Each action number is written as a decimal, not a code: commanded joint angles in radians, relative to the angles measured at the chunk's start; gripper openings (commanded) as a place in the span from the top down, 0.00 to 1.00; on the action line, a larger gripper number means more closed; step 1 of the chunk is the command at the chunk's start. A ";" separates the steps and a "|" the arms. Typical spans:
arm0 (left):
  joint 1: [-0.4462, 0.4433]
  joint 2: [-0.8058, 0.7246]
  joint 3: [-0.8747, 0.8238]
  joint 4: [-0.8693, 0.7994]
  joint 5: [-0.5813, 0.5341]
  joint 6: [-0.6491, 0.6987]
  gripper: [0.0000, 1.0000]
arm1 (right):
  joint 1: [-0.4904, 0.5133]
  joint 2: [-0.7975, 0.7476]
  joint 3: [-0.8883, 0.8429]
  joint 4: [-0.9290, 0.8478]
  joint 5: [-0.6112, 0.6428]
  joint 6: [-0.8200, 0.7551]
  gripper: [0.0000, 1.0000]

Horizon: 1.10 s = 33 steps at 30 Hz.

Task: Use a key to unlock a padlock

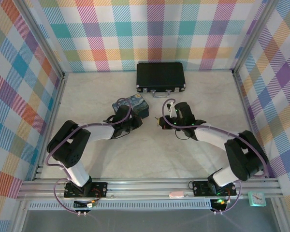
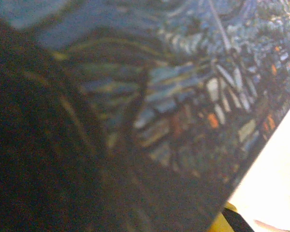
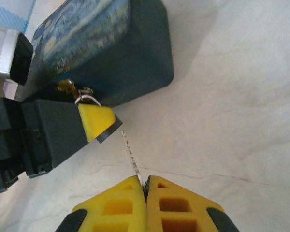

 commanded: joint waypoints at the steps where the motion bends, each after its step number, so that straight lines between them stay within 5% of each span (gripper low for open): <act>1: 0.026 -0.058 -0.044 0.115 0.071 -0.114 1.00 | -0.001 0.069 -0.049 0.264 -0.153 0.172 1.00; 9: 0.107 -0.037 -0.120 0.402 0.254 -0.292 1.00 | 0.000 0.213 -0.066 0.552 -0.292 0.339 1.00; 15: 0.150 -0.047 -0.144 0.470 0.342 -0.333 1.00 | 0.006 0.259 -0.064 0.627 -0.318 0.394 1.00; 33: 0.162 -0.037 -0.147 0.483 0.343 -0.337 1.00 | 0.032 0.330 0.009 0.653 -0.316 0.422 1.00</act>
